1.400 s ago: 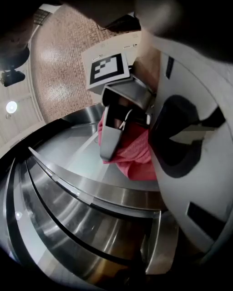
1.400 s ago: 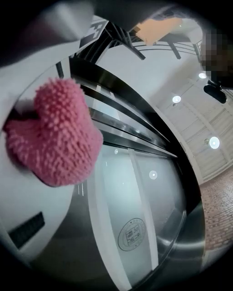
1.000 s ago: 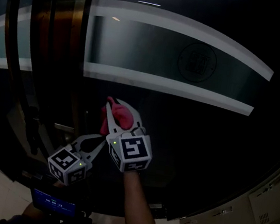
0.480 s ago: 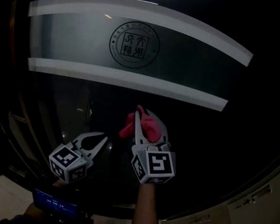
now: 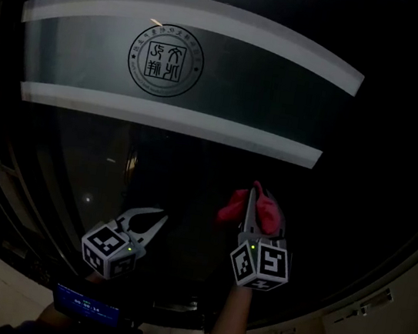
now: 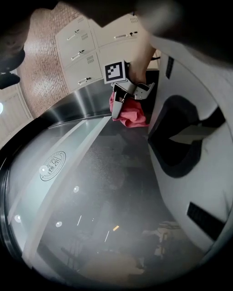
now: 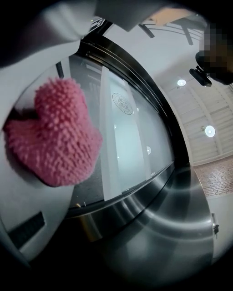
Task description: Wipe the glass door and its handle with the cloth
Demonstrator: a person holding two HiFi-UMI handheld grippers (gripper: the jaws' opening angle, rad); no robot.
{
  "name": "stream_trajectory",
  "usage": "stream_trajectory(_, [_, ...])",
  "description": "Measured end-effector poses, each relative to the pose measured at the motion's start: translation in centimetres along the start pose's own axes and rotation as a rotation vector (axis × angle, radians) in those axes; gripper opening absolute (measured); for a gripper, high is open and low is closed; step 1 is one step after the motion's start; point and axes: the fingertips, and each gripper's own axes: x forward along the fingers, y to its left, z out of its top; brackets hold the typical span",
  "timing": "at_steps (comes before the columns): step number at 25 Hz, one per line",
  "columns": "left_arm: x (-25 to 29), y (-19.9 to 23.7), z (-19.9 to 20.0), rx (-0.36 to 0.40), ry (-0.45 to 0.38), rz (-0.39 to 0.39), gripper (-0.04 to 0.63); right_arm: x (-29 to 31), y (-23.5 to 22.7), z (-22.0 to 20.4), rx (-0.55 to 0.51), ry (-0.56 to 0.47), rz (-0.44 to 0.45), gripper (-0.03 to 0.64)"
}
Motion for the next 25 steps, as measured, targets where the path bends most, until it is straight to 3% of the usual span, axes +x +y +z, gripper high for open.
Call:
stream_trajectory(6, [-2.5, 2.0, -0.6, 0.008, 0.026, 0.058, 0.005, -0.3, 5.3, 0.0, 0.061, -0.051, 0.056, 0.058])
stream_trajectory(19, [-18.7, 14.5, -1.3, 0.001, 0.068, 0.307, 0.005, 5.1, 37.7, -6.0, 0.168, 0.026, 0.567, 0.058])
stream_trajectory(25, [-23.5, 17.4, -0.9, 0.021, 0.068, 0.334, 0.005, 6.7, 46.3, -7.9, 0.171, 0.055, 0.648, 0.058])
